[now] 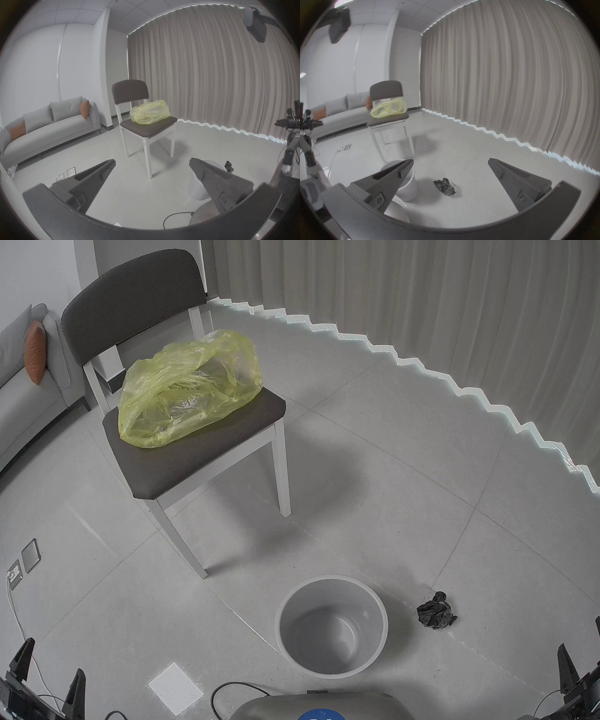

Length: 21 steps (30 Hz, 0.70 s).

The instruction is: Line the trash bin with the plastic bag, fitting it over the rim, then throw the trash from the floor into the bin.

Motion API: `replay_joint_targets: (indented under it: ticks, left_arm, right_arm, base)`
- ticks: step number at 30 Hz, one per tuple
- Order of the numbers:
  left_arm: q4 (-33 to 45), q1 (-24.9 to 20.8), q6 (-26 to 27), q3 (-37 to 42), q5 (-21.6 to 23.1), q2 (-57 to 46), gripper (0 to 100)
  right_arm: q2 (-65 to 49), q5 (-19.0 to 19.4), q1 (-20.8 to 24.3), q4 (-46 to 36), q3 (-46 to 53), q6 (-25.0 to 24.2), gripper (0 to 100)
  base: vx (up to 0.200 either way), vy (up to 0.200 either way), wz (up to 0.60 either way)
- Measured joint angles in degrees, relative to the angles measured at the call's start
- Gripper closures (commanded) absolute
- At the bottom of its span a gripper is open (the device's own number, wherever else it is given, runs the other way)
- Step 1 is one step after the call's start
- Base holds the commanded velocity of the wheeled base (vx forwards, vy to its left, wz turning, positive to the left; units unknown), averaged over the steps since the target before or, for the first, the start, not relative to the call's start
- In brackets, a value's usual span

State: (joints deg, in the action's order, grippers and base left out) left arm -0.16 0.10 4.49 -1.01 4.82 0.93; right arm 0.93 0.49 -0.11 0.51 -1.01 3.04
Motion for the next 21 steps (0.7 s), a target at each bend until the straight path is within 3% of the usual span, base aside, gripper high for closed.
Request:
replay_joint_targets:
  ticks: [5, 9, 12, 14, 21]
  left_arm:
    - [-1.58, 0.01, -2.55, 0.0, 0.55, 0.0, 0]
    - [-6.55, 0.0, -9.7, -1.38, 1.61, 0.0, 0]
    - [-7.41, -0.05, -12.75, -3.45, 3.67, 0.0, 0]
    - [-6.92, -0.1, -12.45, -4.72, 4.79, 0.26, 0]
    - [-5.42, -0.2, -4.08, -9.98, 7.28, 5.24, 0]
  right_arm:
    - [0.0, 1.06, 0.0, 1.54, 0.0, -1.18, 0]
    - [0.0, 0.99, 0.0, 4.52, 0.0, -5.14, 0]
    - [0.0, 1.26, 0.0, 5.56, -0.52, -5.41, 0]
    - [0.06, 1.87, 0.0, 5.58, -1.24, -4.12, 0]
    - [5.24, 5.8, 0.0, 5.32, -7.53, 1.19, 0]
  base:
    - [0.0, 0.0, 0.0]
    - [0.0, 0.0, 0.0]
    - [0.0, 0.0, 0.0]
    - [0.0, 0.0, 0.0]
    - [0.0, 0.0, 0.0]
